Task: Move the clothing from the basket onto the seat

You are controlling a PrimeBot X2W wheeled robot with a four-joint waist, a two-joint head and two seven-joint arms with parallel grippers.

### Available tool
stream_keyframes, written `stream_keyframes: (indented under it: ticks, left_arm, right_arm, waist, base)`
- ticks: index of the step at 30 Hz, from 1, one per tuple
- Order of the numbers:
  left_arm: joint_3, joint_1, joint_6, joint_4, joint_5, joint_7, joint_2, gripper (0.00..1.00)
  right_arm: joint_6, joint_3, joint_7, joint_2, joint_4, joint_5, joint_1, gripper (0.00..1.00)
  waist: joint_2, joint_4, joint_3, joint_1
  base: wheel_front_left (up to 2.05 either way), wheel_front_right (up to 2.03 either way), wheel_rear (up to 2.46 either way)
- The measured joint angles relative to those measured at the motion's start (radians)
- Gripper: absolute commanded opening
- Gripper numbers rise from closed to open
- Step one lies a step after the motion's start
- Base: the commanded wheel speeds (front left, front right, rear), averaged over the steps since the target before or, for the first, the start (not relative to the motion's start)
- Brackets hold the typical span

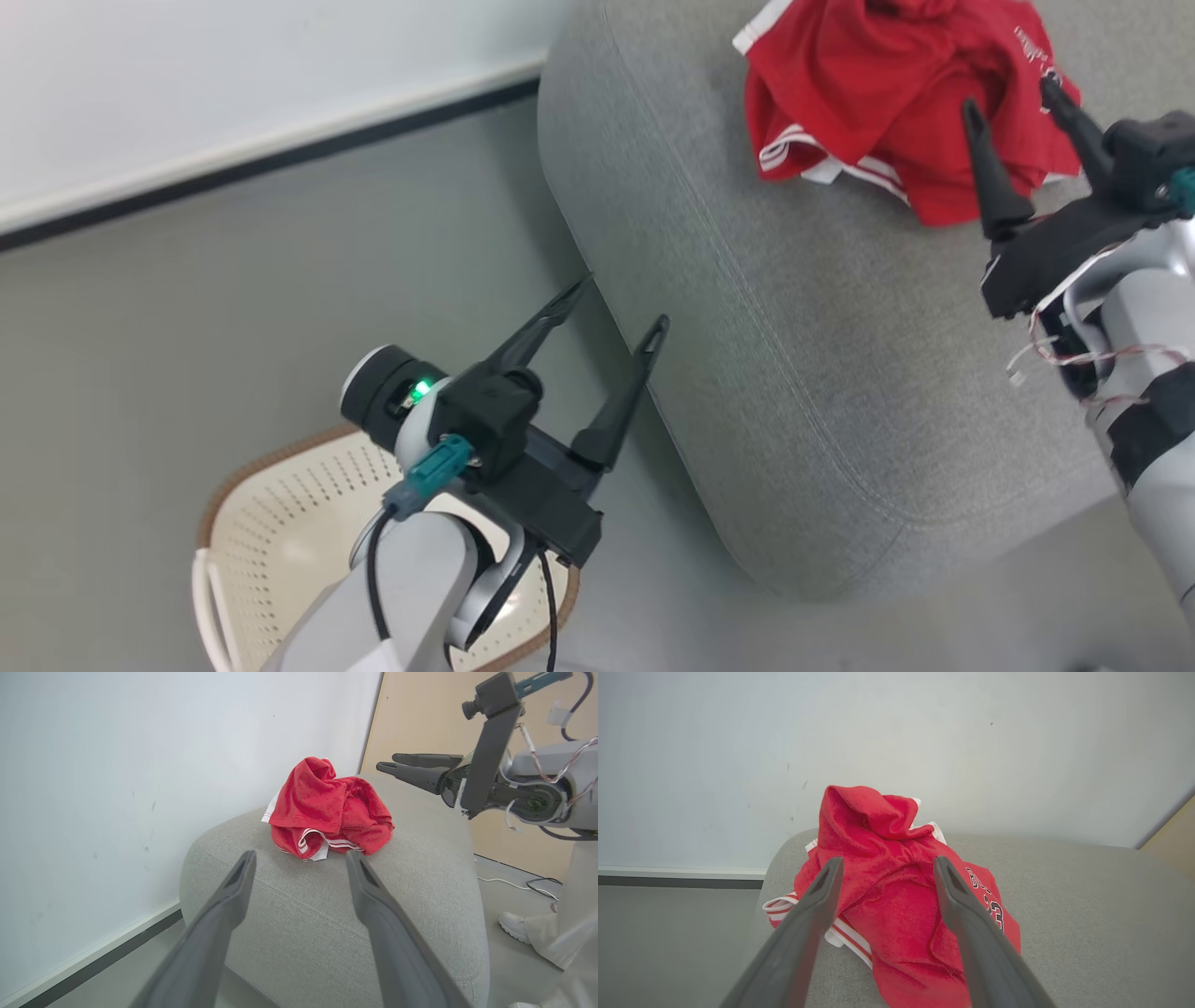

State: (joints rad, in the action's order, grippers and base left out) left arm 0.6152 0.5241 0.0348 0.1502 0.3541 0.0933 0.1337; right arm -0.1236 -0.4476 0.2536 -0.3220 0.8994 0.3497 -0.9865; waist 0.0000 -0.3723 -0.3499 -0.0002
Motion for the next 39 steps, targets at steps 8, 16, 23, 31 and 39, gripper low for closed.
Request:
stream_keyframes:
  ticks: [8, 16, 23, 31, 39]
  left_arm:
    - [-0.076, -0.073, -0.045, 0.065, 0.032, 0.072, 0.004, 1.0]
    - [-0.126, -0.168, -0.098, 0.085, 0.055, 0.108, 0.023, 1.0]
    - [-0.196, -0.267, -0.129, 0.09, 0.066, 0.127, 0.066, 1.0]
    - [-0.286, -0.397, -0.149, 0.073, 0.078, 0.139, 0.094, 1.0]
    - [-0.341, -0.509, -0.151, 0.039, 0.083, 0.149, 0.099, 1.0]
  right_arm:
    - [0.0, -0.012, 0.0, 0.028, -0.095, 0.005, 0.122, 1.0]
    - [0.0, -0.004, 0.0, 0.029, -0.186, 0.026, 0.288, 1.0]
    - [0.058, 0.012, 0.0, 0.053, -0.308, 0.028, 0.446, 1.0]
    - [0.14, 0.025, 0.0, 0.089, -0.455, 0.026, 0.615, 1.0]
    - [0.195, 0.039, 0.0, 0.097, -0.593, 0.014, 0.763, 1.0]
  waist:
    - [-0.0001, 0.055, 0.115, 0.0]
    - [-0.0001, 0.147, 0.196, 0.0]
    - [-0.0001, 0.229, 0.259, 0.0]
    - [-0.0001, 0.283, 0.328, 0.0]
    - [-0.0002, 0.297, 0.371, 0.0001]
  base:
    - [0.0, 0.0, 0.0]
    - [0.0, 0.0, 0.0]
    - [0.0, 0.0, 0.0]
    - [0.0, 0.0, 0.0]
    - [0.0, 0.0, 0.0]
